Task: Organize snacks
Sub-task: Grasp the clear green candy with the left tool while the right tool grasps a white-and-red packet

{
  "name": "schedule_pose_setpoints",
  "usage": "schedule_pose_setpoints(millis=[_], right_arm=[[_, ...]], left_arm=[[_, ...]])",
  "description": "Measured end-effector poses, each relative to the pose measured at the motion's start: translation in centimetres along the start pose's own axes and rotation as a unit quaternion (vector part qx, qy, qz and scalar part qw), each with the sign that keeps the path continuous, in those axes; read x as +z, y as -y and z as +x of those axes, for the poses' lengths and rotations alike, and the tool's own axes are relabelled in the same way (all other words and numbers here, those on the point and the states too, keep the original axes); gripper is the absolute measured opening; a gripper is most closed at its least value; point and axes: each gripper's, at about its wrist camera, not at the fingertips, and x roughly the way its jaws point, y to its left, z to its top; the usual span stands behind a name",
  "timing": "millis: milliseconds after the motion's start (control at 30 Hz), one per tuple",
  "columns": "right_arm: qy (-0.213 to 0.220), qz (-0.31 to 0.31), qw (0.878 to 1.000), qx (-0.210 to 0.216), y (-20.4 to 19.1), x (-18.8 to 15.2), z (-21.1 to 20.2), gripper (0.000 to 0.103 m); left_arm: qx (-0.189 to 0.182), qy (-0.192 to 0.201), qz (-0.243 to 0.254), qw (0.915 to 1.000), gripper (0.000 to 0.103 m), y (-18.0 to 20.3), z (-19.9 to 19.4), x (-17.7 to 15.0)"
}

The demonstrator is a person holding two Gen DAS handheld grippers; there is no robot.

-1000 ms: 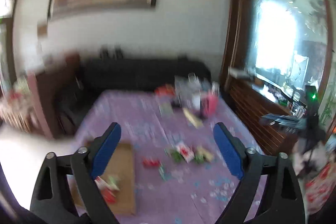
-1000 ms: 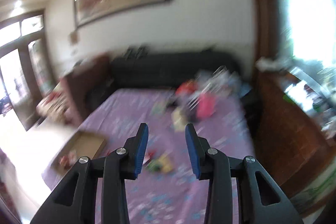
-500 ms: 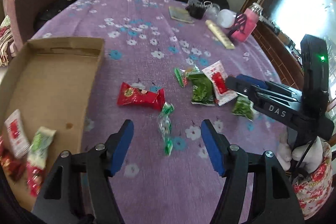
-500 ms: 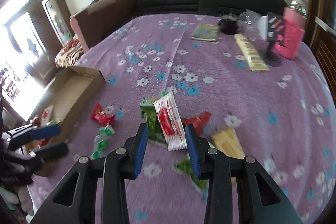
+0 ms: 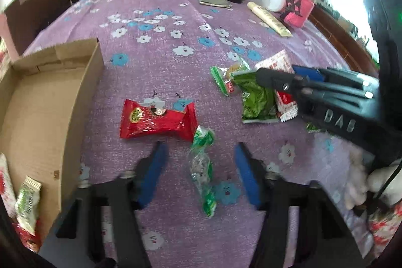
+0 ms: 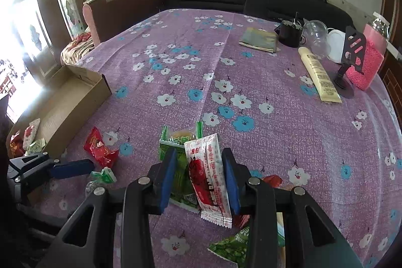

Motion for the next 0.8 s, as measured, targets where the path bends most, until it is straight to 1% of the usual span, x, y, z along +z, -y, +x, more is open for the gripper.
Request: schedule_pose_setpoints(millis=[33, 67, 100, 133, 200, 400, 500, 567, 667, 800], right_arm=[[0.0, 0.006, 1.0, 0.007, 0.2, -0.1, -0.1, 0.026], [-0.001, 0.01, 1.0, 0.013, 0.3, 0.0, -0.1, 0.026], [0.0, 0.014, 1.0, 0.013, 0.4, -0.1, -0.2, 0.02], [0.001, 0.016, 1.0, 0.009, 0.5, -0.1, -0.4, 0.01], [0.0, 0.031, 0.999, 0.016, 0.9, -0.3, -0.8, 0.01], [0.009, 0.061, 0.997, 0.039, 1.3, -1.8, -3.2, 0.009], [0.017, 0.087, 0.994, 0.064, 1.5, -2.2, -5.0, 0.009], [0.023, 0.097, 0.992, 0.082, 1.3, -2.1, -6.1, 0.009], [0.035, 0.093, 0.991, 0.094, -0.1, -1.9, -7.9, 0.009], [0.037, 0.088, 0.987, 0.129, -3.0, -1.6, -9.2, 0.009]], left_arm=[[-0.006, -0.001, 0.0, 1.0, 0.019, -0.1, 0.0, -0.1], [-0.018, -0.004, -0.004, 0.9998, 0.02, -0.3, 0.0, -0.1], [-0.026, -0.005, -0.005, 0.9996, 0.02, -0.4, -0.2, -0.3], [-0.026, -0.004, -0.005, 0.9996, 0.02, -0.4, -0.3, -0.5], [-0.038, -0.001, -0.01, 0.9992, 0.02, -0.4, -0.8, -0.8], [-0.057, 0.021, -0.019, 0.998, 0.02, -0.6, -3.3, -1.5], [-0.072, 0.037, -0.034, 0.9962, 0.02, -1.0, -5.2, -2.1], [-0.075, 0.049, -0.04, 0.9952, 0.02, -1.3, -6.8, -2.5], [-0.074, 0.069, -0.052, 0.9935, 0.02, -2.3, -9.4, -3.3], [-0.062, 0.095, -0.071, 0.991, 0.02, -4.8, -12.6, -4.6]])
